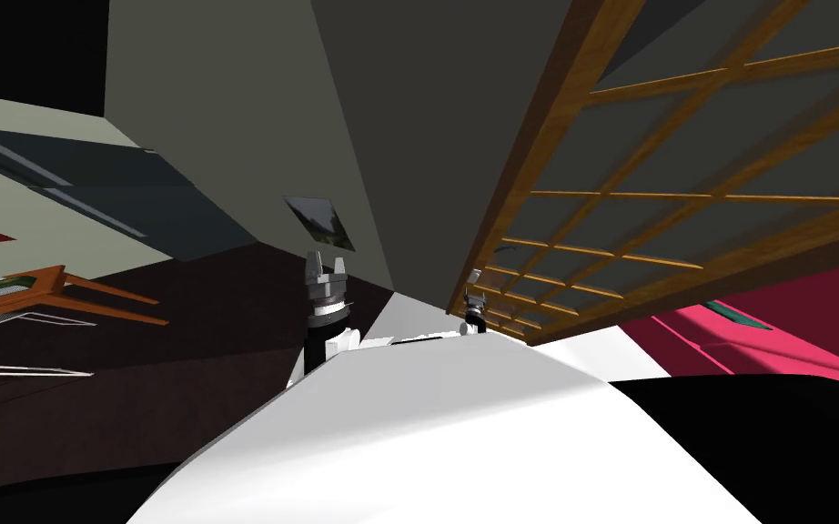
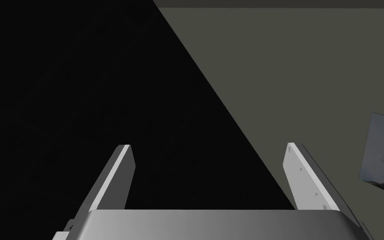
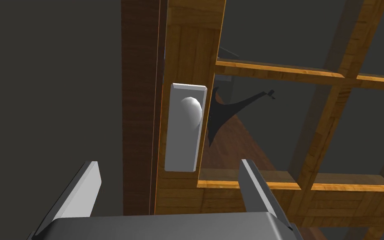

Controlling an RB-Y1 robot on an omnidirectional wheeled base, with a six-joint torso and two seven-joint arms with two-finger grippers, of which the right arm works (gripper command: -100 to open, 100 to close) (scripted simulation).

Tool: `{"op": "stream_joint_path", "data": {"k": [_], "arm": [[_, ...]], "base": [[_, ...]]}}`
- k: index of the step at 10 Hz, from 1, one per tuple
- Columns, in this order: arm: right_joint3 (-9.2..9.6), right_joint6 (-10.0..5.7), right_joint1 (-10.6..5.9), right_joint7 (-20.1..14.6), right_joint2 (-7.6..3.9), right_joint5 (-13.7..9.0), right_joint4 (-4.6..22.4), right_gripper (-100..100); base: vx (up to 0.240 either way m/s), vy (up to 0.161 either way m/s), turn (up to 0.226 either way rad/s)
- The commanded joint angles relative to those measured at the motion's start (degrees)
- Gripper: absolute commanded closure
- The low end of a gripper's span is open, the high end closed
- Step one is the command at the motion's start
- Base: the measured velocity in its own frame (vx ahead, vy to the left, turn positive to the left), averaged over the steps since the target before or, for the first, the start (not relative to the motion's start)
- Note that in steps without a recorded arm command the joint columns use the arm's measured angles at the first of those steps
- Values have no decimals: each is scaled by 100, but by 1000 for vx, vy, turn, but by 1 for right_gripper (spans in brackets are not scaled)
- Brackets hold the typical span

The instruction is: Pull the door open

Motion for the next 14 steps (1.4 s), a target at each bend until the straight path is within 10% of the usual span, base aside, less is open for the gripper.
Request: {"op": "stream_joint_path", "data": {"k": [1,7,10,14], "arm": [[5,-33,-45,-190,11,-140,176,-100],[21,-142,-215,-555,8,-386,651,-100],[77,-214,-15,-1104,-407,-404,799,-100],[115,-257,125,-1465,-689,-414,890,-100]], "base": [[-11,-152,201],[-1,-108,121],[211,1,30],[118,3,17]]}}
